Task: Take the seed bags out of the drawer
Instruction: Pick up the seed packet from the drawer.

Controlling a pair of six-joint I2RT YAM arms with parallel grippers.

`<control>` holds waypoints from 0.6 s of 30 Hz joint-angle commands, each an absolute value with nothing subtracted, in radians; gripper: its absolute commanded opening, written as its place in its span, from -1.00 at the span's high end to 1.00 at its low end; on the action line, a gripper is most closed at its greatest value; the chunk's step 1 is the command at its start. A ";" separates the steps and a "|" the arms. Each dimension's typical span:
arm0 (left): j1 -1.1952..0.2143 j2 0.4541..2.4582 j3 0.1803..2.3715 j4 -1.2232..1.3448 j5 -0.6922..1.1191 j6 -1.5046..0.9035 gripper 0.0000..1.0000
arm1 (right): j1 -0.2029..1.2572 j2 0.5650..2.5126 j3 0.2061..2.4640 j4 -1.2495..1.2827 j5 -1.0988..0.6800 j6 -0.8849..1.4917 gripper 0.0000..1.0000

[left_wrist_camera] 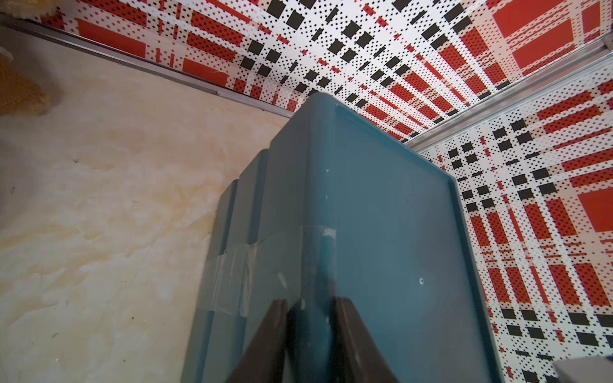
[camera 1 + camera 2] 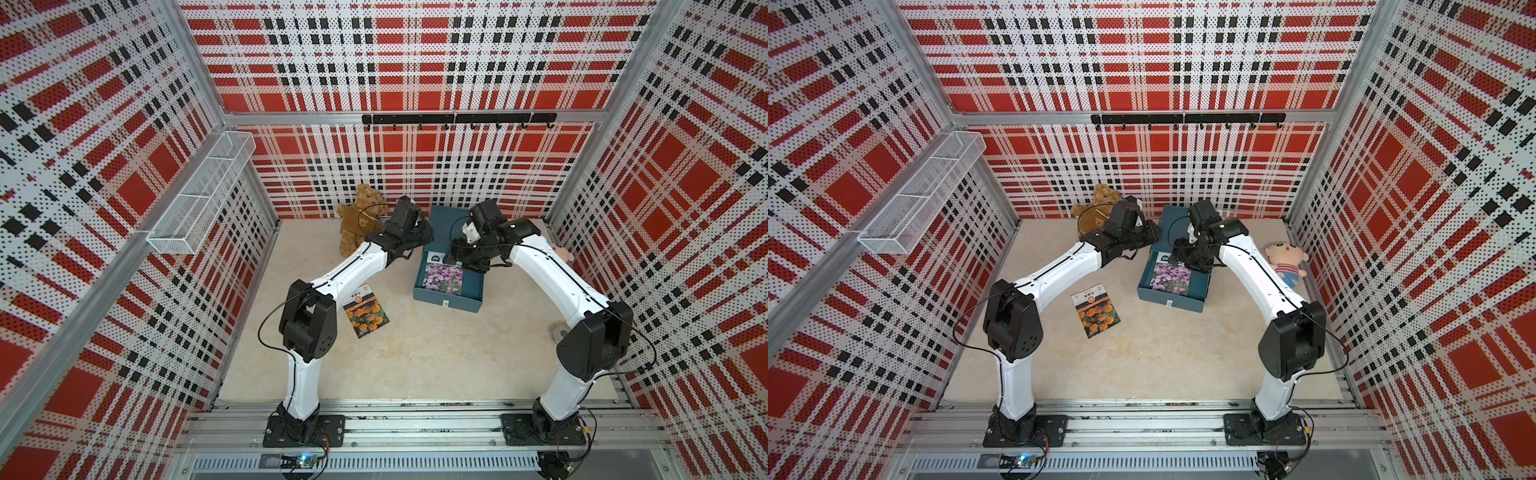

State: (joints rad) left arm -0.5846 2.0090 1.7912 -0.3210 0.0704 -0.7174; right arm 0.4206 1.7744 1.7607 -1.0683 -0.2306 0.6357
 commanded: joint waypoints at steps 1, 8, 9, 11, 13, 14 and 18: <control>-0.607 2.067 1.759 -0.476 0.137 -0.735 0.42 | 0.425 1.779 1.778 -1.120 -0.154 0.612 -0.44; -0.605 2.066 1.757 -0.477 0.142 -0.736 0.42 | 0.445 1.812 1.812 -1.219 -0.096 0.634 -0.71; -0.604 2.064 1.756 -0.476 0.143 -0.736 0.42 | 0.449 1.808 1.808 -1.218 -0.094 0.639 -0.73; -0.603 2.065 1.753 -0.476 0.144 -0.738 0.42 | 0.450 1.805 1.796 -1.214 -0.103 0.648 -0.83; -0.601 2.062 1.752 -0.477 0.147 -0.739 0.42 | 0.451 1.807 1.781 -1.205 -0.121 0.659 -0.88; -0.600 2.064 1.752 -0.476 0.150 -0.739 0.42 | 0.453 1.808 1.772 -1.192 -0.133 0.663 -0.88; -0.600 2.069 1.755 -0.477 0.158 -0.739 0.42 | 0.456 1.827 1.767 -1.159 -0.166 0.683 -0.89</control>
State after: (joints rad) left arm -0.5842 2.0090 1.7912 -0.3214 0.0887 -0.7288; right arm 0.4492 1.8011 1.7748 -1.1679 -0.1516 0.6609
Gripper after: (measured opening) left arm 0.291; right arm 0.941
